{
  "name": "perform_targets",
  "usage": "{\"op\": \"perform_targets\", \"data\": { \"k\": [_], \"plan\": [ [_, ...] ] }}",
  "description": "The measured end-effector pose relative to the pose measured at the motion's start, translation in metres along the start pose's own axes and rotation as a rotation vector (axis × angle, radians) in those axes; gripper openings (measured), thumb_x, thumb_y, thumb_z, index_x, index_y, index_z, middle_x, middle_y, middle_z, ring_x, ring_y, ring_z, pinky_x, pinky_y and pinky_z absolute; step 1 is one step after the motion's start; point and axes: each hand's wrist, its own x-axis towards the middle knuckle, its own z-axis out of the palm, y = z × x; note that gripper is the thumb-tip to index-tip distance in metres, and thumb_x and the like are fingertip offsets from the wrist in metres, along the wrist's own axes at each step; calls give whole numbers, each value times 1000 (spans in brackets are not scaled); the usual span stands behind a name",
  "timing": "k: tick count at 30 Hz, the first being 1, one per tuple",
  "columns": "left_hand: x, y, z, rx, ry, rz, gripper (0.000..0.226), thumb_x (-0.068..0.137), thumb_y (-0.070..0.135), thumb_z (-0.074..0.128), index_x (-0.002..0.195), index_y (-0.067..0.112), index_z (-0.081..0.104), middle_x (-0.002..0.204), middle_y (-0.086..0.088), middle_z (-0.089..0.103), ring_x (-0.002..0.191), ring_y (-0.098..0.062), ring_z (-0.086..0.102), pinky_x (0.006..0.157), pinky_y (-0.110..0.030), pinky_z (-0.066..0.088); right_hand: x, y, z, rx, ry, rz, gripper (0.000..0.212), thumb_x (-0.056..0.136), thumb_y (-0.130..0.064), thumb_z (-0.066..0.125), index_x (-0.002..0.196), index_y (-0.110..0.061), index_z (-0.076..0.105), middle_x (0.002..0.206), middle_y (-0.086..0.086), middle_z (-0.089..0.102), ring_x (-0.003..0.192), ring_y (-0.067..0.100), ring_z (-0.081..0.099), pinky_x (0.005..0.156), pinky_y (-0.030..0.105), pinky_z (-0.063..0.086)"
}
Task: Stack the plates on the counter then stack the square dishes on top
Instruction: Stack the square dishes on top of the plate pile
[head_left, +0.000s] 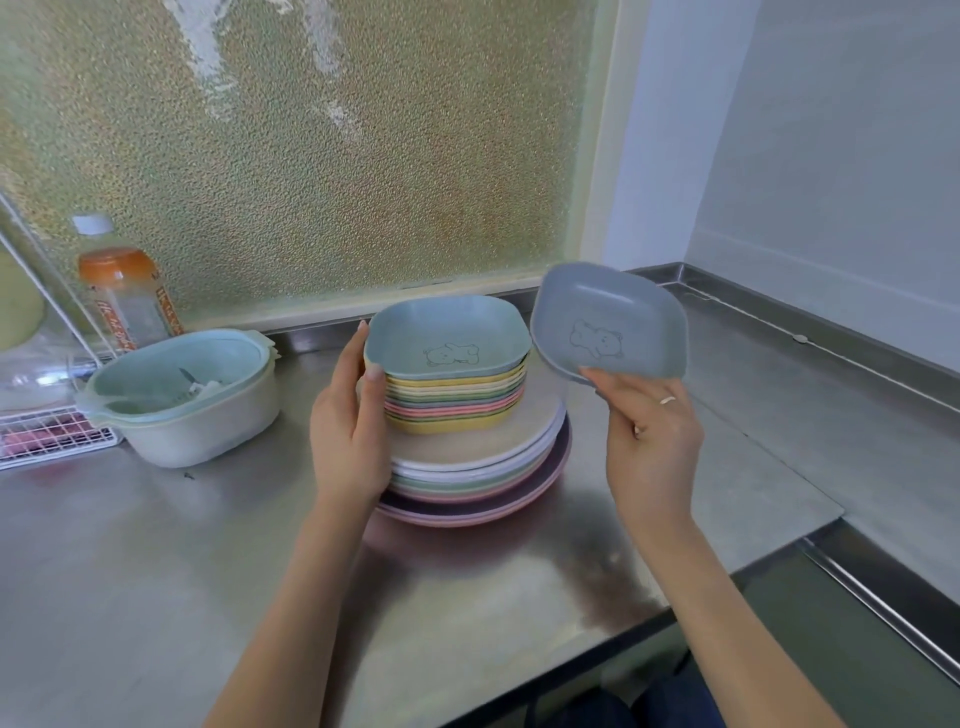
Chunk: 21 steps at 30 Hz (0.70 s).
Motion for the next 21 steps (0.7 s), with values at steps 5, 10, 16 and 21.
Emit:
{"op": "perform_targets", "data": {
  "k": [5, 10, 16, 21],
  "plan": [
    [1, 1, 0, -10, 5, 8, 56, 91, 43, 33, 137, 13, 46, 72, 41, 53, 78, 26, 48, 72, 3, 34, 12, -26, -2, 88, 33, -78, 39, 79, 15, 60, 104, -13, 71, 96, -8, 63, 92, 29, 57, 87, 25, 45],
    [0, 2, 0, -1, -2, 2, 55, 92, 43, 32, 137, 14, 45, 74, 50, 50, 78, 27, 47, 73, 4, 33, 15, -42, 7, 132, 6, -175, 34, 81, 9, 57, 103, -13, 72, 97, -6, 66, 91, 25, 56, 85, 29, 46],
    [0, 2, -1, -1, -5, 5, 55, 92, 42, 32, 138, 14, 45, 78, 52, 50, 81, 28, 47, 74, 5, 33, 12, -55, 26, 187, -47, -194, 38, 79, 11, 59, 104, -14, 72, 95, 2, 71, 89, 29, 57, 82, 38, 50],
    [2, 2, -1, 10, 4, -5, 56, 90, 47, 32, 138, 19, 45, 70, 37, 53, 78, 27, 47, 73, 3, 34, 15, -68, 36, 208, -133, -191, 38, 81, 7, 53, 104, -17, 72, 95, 1, 71, 90, 20, 53, 81, 39, 50]
  ]
}}
